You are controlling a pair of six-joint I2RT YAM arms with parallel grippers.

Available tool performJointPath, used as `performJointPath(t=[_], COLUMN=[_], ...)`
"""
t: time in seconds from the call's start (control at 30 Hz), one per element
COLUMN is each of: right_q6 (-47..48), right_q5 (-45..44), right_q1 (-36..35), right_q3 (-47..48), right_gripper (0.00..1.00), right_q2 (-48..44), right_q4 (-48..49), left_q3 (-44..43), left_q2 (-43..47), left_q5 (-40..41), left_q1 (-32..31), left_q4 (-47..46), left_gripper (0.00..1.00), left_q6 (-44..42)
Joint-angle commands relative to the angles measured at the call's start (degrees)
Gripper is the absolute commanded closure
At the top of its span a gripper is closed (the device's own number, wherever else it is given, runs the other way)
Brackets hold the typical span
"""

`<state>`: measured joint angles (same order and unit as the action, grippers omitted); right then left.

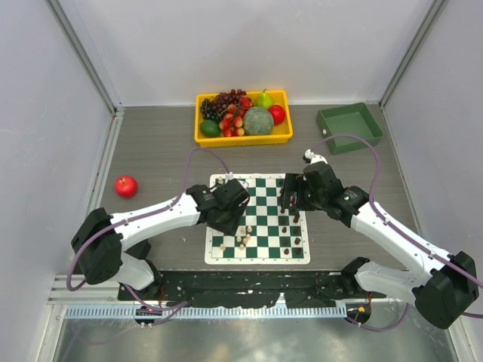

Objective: Set up the chess pieces on the board

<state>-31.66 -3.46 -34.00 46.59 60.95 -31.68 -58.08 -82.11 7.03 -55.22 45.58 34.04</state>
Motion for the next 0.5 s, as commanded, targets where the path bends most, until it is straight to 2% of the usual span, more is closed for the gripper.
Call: performJointPath(t=[0.0, 0.17, 0.47], right_q6=[-0.42, -0.33, -0.51], right_q5=[-0.40, -0.58, -1.11], right_q1=[0.16, 0.16, 0.07], right_q3=[-0.44, -0.53, -0.36], right_gripper=[0.11, 0.12, 0.12], right_q2=[-1.97, -2.59, -2.68], right_q4=[1.71, 1.54, 1.10], left_q3=[-5.54, -8.45, -9.15], left_q2=[-3.14, -8.24, -11.50], left_q5=[1.14, 2.73, 1.94], left_q1=[-0.50, -0.33, 0.99], left_q4=[-3.57, -2.78, -4.62], left_gripper=[0.52, 0.53, 0.55], left_q6=[-2.74, -6.35, -6.09])
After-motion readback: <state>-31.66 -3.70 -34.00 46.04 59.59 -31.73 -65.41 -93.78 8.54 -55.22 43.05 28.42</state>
